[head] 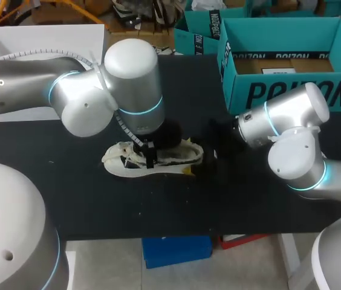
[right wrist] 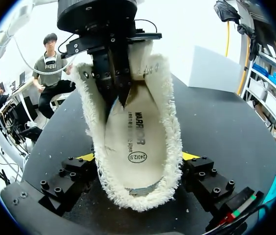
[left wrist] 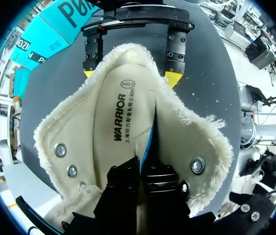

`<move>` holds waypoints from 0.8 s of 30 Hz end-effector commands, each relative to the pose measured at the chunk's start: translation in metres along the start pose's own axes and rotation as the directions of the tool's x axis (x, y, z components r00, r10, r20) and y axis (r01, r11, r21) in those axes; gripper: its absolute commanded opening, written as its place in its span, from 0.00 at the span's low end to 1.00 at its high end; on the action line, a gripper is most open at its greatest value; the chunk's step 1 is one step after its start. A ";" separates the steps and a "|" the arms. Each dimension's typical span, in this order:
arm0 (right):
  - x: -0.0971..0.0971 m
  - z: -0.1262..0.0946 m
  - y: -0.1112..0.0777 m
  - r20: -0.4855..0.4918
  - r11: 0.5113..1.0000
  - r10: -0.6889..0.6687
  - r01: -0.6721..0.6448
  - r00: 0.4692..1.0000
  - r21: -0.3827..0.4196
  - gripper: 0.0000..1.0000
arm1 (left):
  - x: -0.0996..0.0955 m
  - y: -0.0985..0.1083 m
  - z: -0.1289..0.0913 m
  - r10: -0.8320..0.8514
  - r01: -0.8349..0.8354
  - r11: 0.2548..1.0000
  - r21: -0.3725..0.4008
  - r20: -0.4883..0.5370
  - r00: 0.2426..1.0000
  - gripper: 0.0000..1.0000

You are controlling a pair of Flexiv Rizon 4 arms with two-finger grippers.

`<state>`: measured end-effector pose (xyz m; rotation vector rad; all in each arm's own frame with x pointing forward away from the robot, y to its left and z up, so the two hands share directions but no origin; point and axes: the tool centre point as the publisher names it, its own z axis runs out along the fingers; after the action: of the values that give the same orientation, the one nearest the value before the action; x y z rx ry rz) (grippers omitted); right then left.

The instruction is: Take the shoe out of the shoebox, open the shoe tongue, remove and reinsert the insole, then place the shoe into the shoebox

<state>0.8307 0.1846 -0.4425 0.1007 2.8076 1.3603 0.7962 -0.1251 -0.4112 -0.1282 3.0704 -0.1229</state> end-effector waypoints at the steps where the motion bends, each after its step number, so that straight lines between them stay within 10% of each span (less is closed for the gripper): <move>1: -0.005 0.001 -0.002 0.003 1.000 0.003 -0.003 1.000 0.002 0.00 | 0.007 0.006 -0.007 -0.002 0.002 1.000 0.011 0.000 1.000 0.00; 24: -0.005 0.001 -0.002 0.003 1.000 0.003 -0.003 1.000 0.002 0.00 | -0.001 0.015 -0.021 -0.025 0.026 0.996 0.085 -0.014 1.000 0.00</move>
<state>0.8314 0.1858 -0.4421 0.1014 2.8073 1.3602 0.8000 -0.1179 -0.3966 -0.1679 3.0734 -0.2393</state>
